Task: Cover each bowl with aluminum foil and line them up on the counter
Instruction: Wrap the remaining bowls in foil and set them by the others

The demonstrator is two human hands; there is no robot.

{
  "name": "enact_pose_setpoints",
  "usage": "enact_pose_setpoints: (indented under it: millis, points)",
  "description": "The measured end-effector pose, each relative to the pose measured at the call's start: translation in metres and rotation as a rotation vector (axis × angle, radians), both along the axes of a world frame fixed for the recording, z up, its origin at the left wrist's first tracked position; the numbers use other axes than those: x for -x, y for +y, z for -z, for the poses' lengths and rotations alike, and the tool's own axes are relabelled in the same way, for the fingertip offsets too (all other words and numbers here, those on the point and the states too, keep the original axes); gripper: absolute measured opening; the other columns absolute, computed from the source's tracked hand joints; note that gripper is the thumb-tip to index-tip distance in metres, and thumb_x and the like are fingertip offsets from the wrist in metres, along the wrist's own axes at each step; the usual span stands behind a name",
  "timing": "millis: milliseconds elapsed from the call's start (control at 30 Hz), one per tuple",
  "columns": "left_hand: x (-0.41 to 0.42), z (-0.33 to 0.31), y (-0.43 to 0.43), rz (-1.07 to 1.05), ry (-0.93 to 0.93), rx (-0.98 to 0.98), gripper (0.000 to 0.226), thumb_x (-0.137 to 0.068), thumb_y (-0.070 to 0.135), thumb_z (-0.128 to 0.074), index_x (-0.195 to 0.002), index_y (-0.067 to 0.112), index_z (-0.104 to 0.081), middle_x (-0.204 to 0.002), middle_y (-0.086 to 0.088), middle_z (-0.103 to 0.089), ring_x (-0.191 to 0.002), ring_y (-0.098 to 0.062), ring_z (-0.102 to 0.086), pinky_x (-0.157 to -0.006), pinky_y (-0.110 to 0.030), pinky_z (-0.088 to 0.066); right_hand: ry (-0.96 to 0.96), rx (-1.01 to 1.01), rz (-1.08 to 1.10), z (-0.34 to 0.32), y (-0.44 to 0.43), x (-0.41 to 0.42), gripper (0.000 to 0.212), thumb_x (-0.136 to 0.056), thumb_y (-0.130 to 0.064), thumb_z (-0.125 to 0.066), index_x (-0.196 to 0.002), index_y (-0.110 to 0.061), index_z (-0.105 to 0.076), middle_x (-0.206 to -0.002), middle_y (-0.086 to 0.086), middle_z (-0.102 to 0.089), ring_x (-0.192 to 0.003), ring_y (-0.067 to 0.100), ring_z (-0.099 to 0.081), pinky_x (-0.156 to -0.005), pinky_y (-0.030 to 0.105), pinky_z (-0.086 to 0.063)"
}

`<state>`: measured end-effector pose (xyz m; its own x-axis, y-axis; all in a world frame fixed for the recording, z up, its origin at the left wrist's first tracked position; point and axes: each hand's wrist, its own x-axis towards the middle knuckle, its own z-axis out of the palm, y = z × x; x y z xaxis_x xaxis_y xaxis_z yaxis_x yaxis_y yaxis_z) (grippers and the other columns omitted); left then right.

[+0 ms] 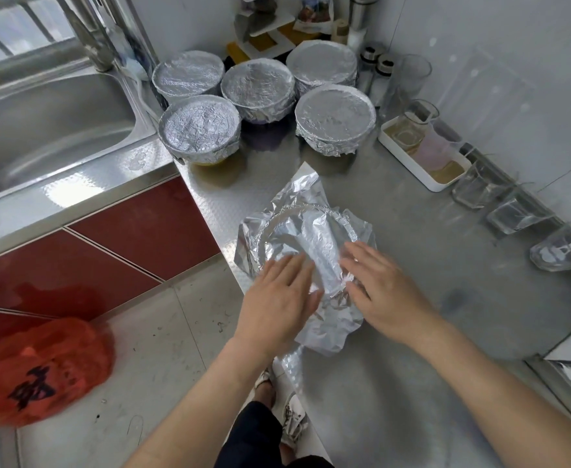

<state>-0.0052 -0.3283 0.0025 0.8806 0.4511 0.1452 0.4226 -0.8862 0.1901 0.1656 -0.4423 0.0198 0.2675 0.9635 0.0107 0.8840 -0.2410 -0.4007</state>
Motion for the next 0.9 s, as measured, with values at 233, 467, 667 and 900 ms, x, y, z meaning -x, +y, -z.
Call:
enact_pose_setpoints:
  millis: [233,467,667,900]
  points:
    - [0.017,0.004,0.002,-0.053,0.189,-0.042,0.067,-0.101,0.053,-0.019,-0.139,0.009,-0.052,-0.145,-0.012,-0.048,-0.138,-0.027,-0.041,-0.117,-0.05,-0.023,-0.141,0.267,0.067,0.006,0.012,0.029,0.092,-0.081,-0.062,0.016,-0.153,-0.011,-0.009,-0.161,0.005,-0.006,-0.149,0.017,0.002,-0.113,0.035,0.016]
    - [0.025,0.001,0.01,0.057,0.035,-0.005,0.049,-0.1,0.046,-0.035,-0.12,0.015,-0.067,-0.13,-0.001,-0.063,-0.125,-0.02,-0.055,-0.11,-0.043,-0.038,-0.239,0.138,-0.013,0.014,0.022,0.044,0.059,-0.098,-0.043,-0.024,-0.126,-0.007,-0.06,-0.134,0.01,-0.058,-0.128,0.023,-0.051,-0.111,0.044,-0.032]
    - [0.036,0.003,0.015,0.184,-0.195,0.058,0.024,-0.095,0.029,-0.056,-0.099,0.015,-0.075,-0.106,0.005,-0.072,-0.1,-0.014,-0.064,-0.096,-0.027,-0.046,-0.098,0.156,-0.164,0.01,0.027,0.055,0.069,-0.103,-0.04,-0.004,-0.123,-0.01,-0.062,-0.133,0.01,-0.059,-0.125,0.025,-0.055,-0.101,0.043,-0.045]
    - [0.033,-0.006,0.026,-0.103,-0.379,0.371,0.018,-0.088,0.025,-0.061,-0.098,0.02,-0.075,-0.106,0.01,-0.069,-0.108,-0.009,-0.058,-0.088,-0.026,-0.05,0.122,0.188,-0.275,0.002,0.047,0.042,0.063,-0.099,-0.049,-0.012,-0.149,-0.016,-0.032,-0.158,0.002,-0.026,-0.147,0.016,-0.019,-0.12,0.036,-0.019]
